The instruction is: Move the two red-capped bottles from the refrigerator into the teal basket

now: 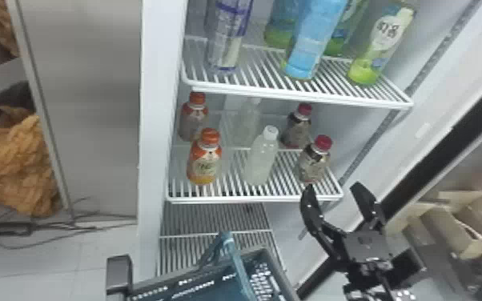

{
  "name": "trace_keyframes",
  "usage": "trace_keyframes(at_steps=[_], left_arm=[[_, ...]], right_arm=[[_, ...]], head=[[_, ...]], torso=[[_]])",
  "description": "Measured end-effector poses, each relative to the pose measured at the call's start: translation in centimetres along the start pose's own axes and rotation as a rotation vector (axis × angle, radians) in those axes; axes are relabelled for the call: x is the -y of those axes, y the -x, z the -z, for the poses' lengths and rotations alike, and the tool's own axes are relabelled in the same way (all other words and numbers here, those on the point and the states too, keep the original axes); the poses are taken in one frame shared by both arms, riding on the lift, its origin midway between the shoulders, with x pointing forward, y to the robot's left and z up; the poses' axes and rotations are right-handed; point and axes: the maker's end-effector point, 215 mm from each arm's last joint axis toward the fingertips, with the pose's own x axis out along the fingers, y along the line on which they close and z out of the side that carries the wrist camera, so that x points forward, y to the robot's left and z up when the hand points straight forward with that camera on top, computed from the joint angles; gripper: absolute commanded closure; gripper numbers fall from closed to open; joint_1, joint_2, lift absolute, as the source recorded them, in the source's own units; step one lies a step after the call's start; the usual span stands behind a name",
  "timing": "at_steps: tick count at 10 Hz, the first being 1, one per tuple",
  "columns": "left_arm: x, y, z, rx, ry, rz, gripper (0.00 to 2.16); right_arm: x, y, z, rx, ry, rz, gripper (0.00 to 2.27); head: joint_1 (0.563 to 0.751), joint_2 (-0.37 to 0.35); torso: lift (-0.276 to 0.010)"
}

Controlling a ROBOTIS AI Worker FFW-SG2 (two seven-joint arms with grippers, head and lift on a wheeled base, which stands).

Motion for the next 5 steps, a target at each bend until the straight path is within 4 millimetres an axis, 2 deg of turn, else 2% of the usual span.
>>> trace_keyframes(at_steps=[5], left_arm=[[0.07, -0.01, -0.09, 0.001, -0.001, 0.002, 1.13]], right_arm=[[0.55, 0.16, -0.16, 0.012, 0.003, 0.013, 0.12]], head=[[0.695, -0.350]], torso=[[-0.228]])
